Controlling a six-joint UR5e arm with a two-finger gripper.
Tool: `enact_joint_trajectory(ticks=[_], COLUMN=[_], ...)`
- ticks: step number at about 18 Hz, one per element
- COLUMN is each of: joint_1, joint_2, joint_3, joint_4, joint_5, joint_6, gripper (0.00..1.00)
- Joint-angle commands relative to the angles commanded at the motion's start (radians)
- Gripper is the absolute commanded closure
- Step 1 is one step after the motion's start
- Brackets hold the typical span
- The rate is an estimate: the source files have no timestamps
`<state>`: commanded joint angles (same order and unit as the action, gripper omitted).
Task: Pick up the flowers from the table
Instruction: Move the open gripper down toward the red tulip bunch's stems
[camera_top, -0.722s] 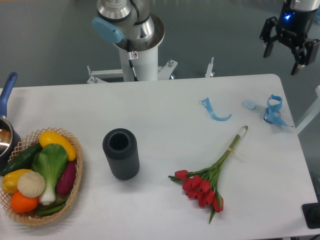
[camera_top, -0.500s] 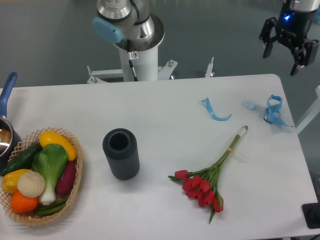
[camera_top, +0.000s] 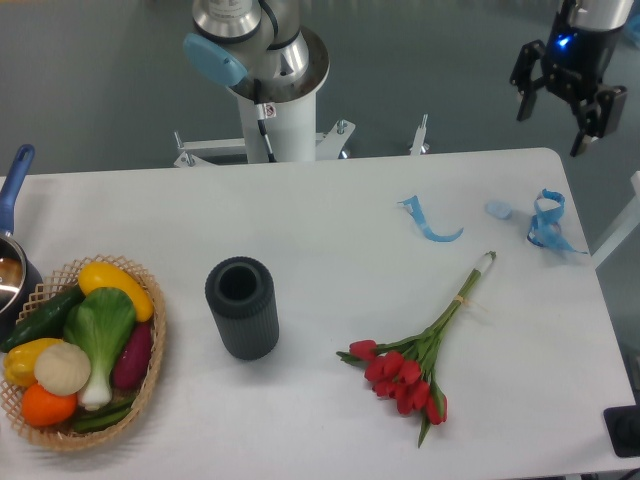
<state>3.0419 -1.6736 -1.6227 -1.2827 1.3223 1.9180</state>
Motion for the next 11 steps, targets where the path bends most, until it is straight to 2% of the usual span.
enact_joint_trajectory(ticks=[1, 4, 9, 11], joint_1=[-0.021, -0.068, -0.124, -0.165], joint_2=[-0.012, -0.064, -0.162, -0.205], joint_3=[-0.031, -0.068, -0.040, -0.026], joint_4=[0.053, 0.094, 0.101, 0.144], joint_5=[0.000, 0.006, 0.003, 0.005], joint_6=[-0.054, -0.086, -0.261, -0.306], gripper=[0.00, 0.00, 0.00, 0.00])
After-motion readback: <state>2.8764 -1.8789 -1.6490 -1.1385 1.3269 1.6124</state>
